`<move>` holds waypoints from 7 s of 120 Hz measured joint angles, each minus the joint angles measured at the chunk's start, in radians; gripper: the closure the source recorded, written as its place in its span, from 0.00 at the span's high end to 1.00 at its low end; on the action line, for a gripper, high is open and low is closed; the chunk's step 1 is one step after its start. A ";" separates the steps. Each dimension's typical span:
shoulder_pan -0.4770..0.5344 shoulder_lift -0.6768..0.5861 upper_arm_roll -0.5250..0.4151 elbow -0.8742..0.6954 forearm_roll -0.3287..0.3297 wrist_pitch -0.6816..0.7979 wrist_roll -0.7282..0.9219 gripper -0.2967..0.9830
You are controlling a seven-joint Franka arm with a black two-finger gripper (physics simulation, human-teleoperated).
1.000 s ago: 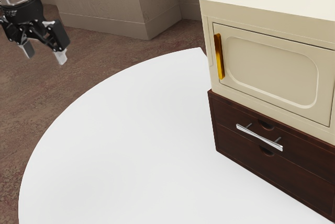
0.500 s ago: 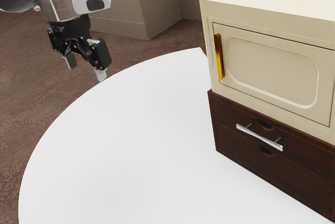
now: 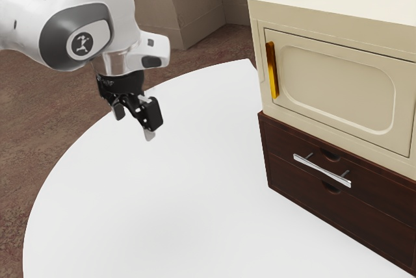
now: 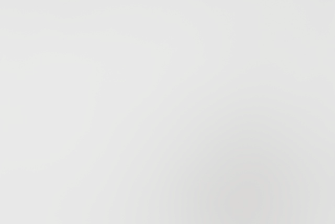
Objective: Pull the drawer handle with one arm to open the drawer
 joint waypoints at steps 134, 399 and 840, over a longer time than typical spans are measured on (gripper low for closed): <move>-0.109 -0.117 -0.171 -0.379 0.051 0.602 0.380 0.77; -0.343 0.083 -0.167 -0.297 0.294 0.782 0.780 0.77; -0.111 0.050 -0.286 0.155 0.036 -0.048 0.295 0.77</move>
